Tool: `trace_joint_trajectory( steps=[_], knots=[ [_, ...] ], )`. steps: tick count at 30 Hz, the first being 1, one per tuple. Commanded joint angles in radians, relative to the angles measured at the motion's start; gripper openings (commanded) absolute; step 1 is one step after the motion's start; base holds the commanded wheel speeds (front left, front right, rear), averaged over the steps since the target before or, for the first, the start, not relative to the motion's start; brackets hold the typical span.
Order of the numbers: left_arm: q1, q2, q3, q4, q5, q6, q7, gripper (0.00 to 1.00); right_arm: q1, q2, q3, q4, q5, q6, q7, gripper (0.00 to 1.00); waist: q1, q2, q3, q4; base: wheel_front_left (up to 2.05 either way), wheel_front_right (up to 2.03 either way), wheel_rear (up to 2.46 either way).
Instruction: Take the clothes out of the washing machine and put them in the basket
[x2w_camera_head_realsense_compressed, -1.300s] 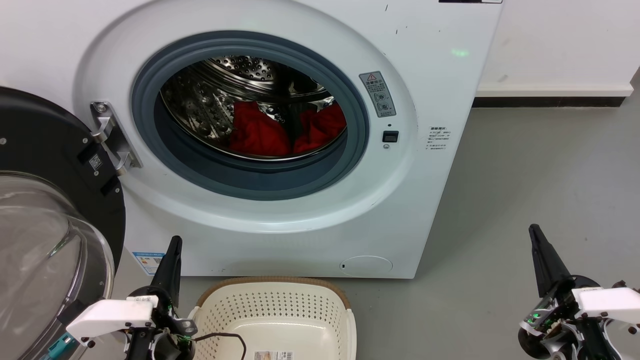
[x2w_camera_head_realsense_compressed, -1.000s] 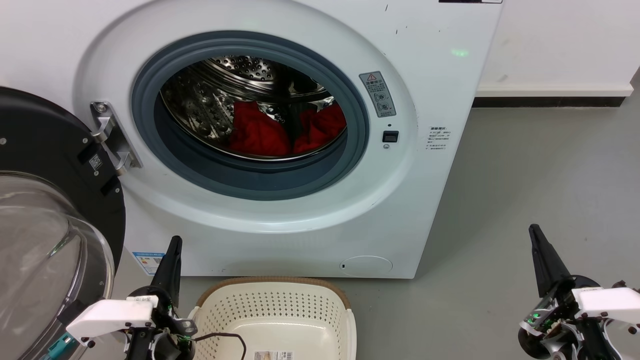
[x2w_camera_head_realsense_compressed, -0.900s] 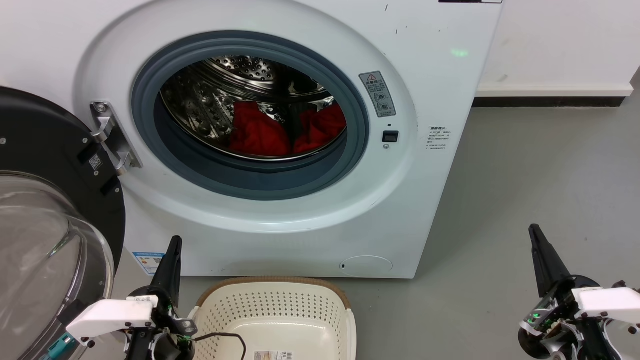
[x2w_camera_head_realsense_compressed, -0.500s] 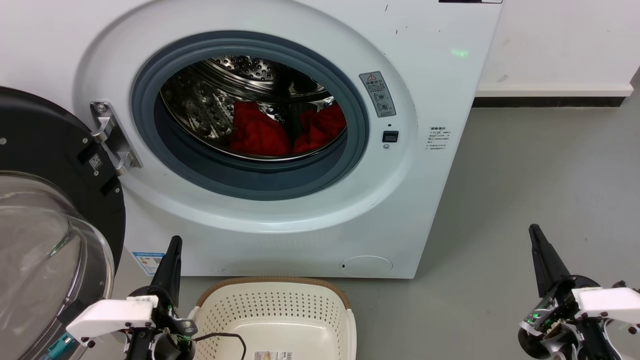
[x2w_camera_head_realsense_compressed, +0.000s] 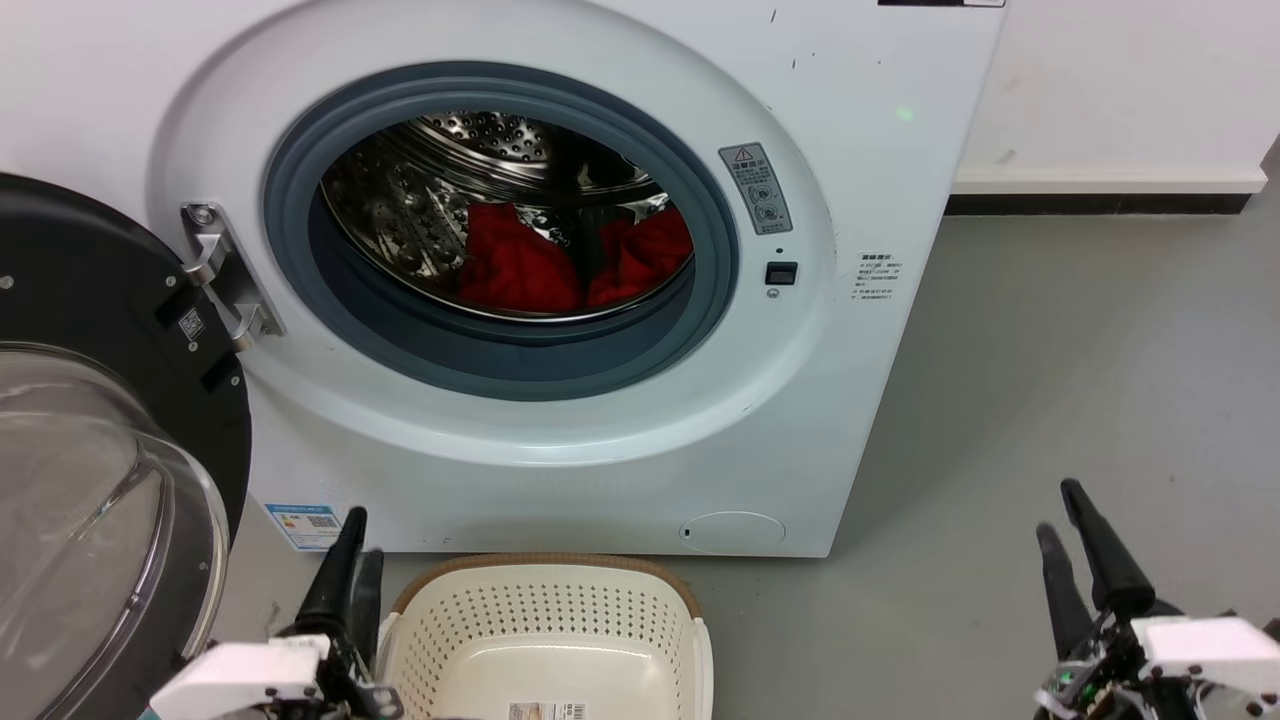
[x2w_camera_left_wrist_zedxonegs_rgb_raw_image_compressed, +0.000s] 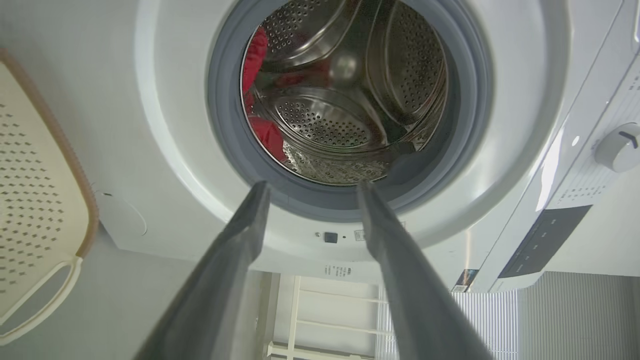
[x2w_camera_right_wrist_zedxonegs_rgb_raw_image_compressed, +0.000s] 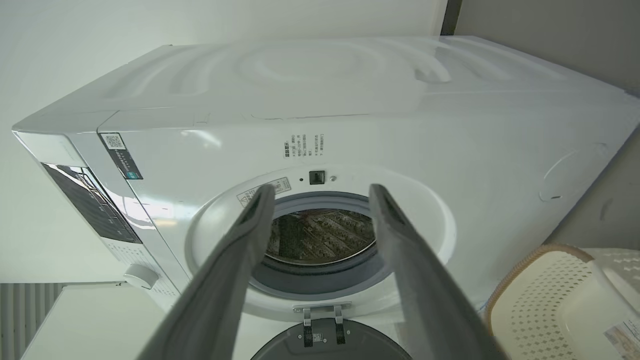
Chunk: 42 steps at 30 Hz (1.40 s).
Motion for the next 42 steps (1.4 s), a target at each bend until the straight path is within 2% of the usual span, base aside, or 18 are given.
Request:
trace_joint_trajectory(
  steps=[1,8,17,24,34,37,42],
  knots=[
    [0.012,-0.001,-0.001,0.009,0.002,0.0,-0.002,1.0,0.012,0.0,0.001,0.008,-0.001,0.0,-0.003,1.0,0.0,-0.0001,0.001,0.0,0.0,0.0,0.0],
    [0.021,0.0,-0.005,-0.015,0.022,0.0,-0.034,1.0,0.019,0.0,0.009,-0.004,-0.015,0.0,-0.034,1.0,0.0,-0.0001,0.001,-0.001,0.0,0.0,0.0],
    [0.031,0.0,0.014,-0.036,0.082,0.0,-0.077,1.0,0.023,0.0,-0.004,-0.005,-0.09,0.0,-0.077,1.0,0.0,-0.0001,0.003,-0.002,0.0,0.0,0.0],
    [0.029,0.001,0.055,-0.04,0.148,-0.001,-0.107,1.0,0.004,0.0,-0.044,0.016,-0.248,0.0,-0.108,1.0,0.0,-0.0001,0.005,-0.004,0.0,0.0,0.0],
    [0.012,0.001,0.144,-0.084,0.346,0.001,-0.147,1.0,0.007,0.0,-0.046,-0.111,-0.617,0.0,-0.148,1.0,0.0,-0.0001,0.01,-0.004,0.0,0.0,0.0],
    [0.004,0.002,0.171,-0.13,0.43,0.026,-0.158,1.0,0.006,0.0,-0.041,-0.155,-0.718,0.0,-0.159,1.0,0.0,-0.0001,0.012,-0.004,0.0,0.0,0.0],
    [0.011,0.002,0.157,-0.215,0.536,0.072,-0.176,1.0,0.002,0.0,-0.037,-0.222,-0.862,0.0,-0.177,1.0,0.0,-0.0001,0.017,-0.003,0.0,0.0,0.0]
  ],
)
